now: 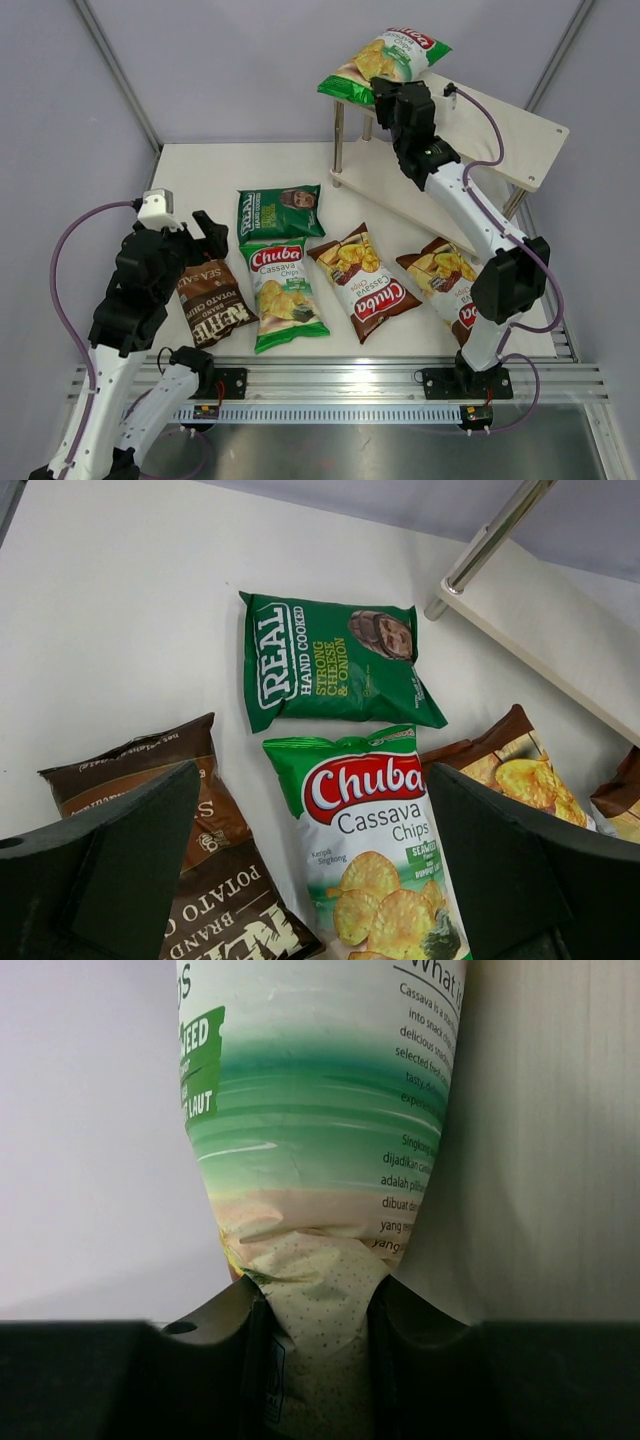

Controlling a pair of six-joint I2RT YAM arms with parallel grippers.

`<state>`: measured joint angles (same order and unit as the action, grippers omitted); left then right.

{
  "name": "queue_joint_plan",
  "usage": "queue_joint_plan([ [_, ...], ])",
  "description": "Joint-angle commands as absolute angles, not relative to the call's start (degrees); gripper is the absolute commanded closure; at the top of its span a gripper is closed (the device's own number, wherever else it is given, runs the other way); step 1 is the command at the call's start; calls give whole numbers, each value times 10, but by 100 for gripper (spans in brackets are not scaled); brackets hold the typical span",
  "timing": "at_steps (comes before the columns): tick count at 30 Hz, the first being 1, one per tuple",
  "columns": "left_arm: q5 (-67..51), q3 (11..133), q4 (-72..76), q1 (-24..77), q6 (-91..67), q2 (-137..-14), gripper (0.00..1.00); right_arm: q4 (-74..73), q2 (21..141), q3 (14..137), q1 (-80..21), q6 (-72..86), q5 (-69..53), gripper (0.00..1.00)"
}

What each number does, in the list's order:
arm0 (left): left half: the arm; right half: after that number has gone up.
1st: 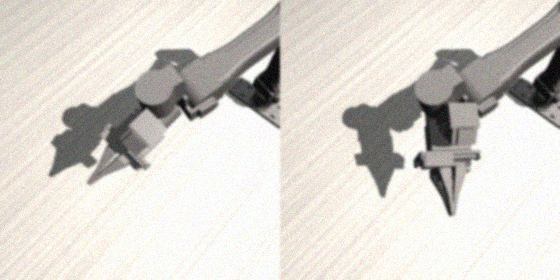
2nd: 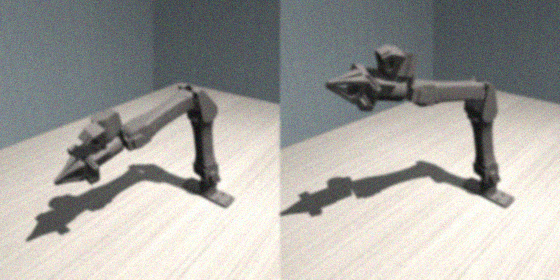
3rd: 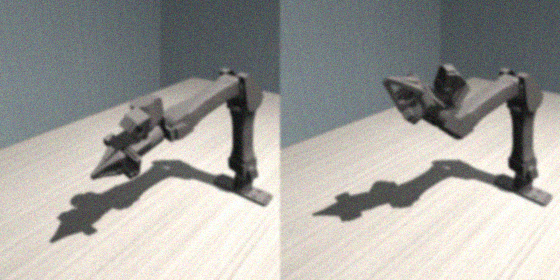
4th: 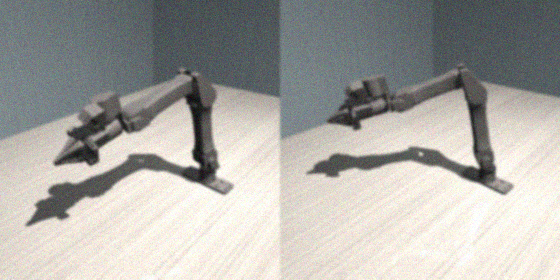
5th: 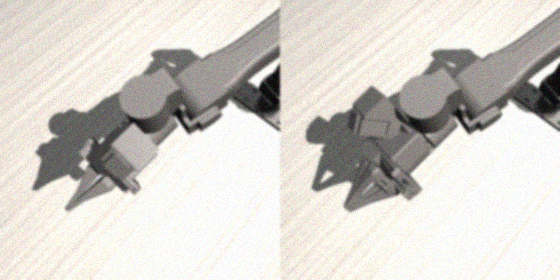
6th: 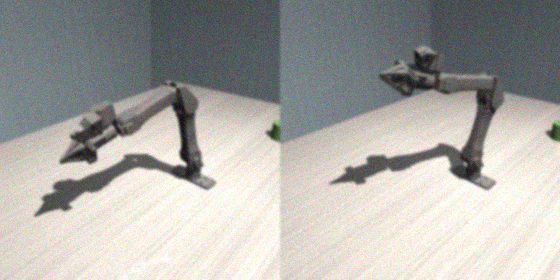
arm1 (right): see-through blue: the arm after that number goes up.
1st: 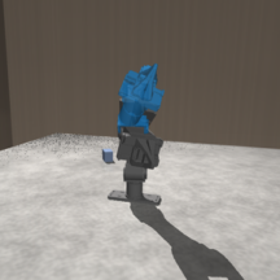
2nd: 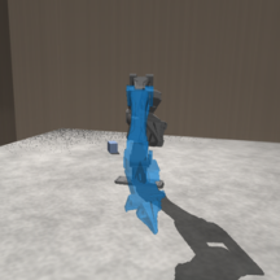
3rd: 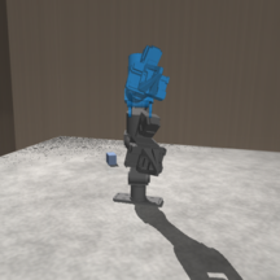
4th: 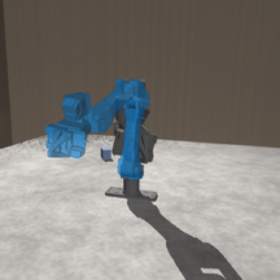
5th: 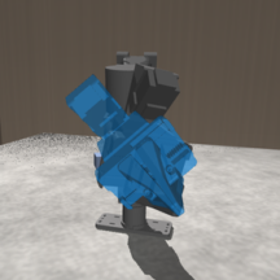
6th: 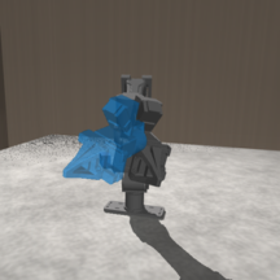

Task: Place and organize the chips bags onto the shelf

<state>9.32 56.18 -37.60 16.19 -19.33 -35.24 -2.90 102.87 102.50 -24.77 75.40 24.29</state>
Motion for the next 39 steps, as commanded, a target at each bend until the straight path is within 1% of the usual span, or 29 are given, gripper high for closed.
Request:
queue_joint_plan([
  [1, 102, 562, -347, 163, -181, -352, 1, -68, 1019, 1031, -251, 754, 305, 67],
  [3, 103, 560, -347, 163, -180, -350, 1, -86, 1027, 1044, -251, 743, 297, 59],
  [4, 105, 558, -346, 163, -180, -348, 1, -97, 1031, 1058, -251, 741, 294, 44],
  [5, 105, 558, -347, 163, -181, -347, 1, -114, 1031, 1067, -252, 739, 292, 39],
  [6, 107, 557, -347, 163, -181, -345, 1, -126, 1031, 1073, -251, 731, 286, 37],
  [8, 108, 557, -347, 163, -181, -345, 1, -157, 1026, 1080, -251, 729, 278, 30],
  [10, 106, 558, -349, 163, -182, -346, 1, -183, 1011, 1079, -251, 720, 281, 26],
  [11, 105, 559, -349, 163, -183, -346, 1, -190, 1006, 1078, -251, 715, 283, 21],
  [13, 102, 561, -351, 163, -185, -350, 1, -214, 990, 1077, -251, 704, 286, 18],
  [14, 101, 562, -352, 163, -185, -352, 1, -219, 984, 1075, -251, 699, 286, 13],
  [17, 105, 573, -366, 163, -196, -371, 1, -244, 964, 1066, -250, 686, 287, 8],
  [19, 109, 580, -380, 163, -205, -384, 1, -250, 945, 1054, -249, 673, 288, 6],
  [21, 105, 587, -388, 163, -216, -405, 1, -248, 920, 1042, -245, 658, 287, 1],
  [26, 56, 574, -398, 163, -257, -448, 1, -228, 863, 1013, -236, 586, 245, 1],
  [29, -21, 521, -368, 163, -293, -460, 1, -205, 814, 986, -231, 503, 186, 1],
  [32, -81, 455, -323, 163, -322, -461, 1, -182, 744, 926, -221, 441, 107, 1],
  [33, -95, 425, -310, 162, -334, -461, 1, -165, 704, 886, -216, 425, 52, 1],
  [35, -128, 402, -279, 162, -346, -467, 1, -147, 668, 848, -203, 397, -4, 1],
  [36, -136, 390, -269, 162, -353, -470, 1, -136, 635, 813, -202, 371, -67, 0],
  [38, -149, 366, -249, 162, -359, -479, 1, -130, 604, 781, -201, 333, -127, 0],
  [39, -149, 359, -244, 162, -362, -482, 1, -130, 581, 758, -202, 320, -198, 1],
])
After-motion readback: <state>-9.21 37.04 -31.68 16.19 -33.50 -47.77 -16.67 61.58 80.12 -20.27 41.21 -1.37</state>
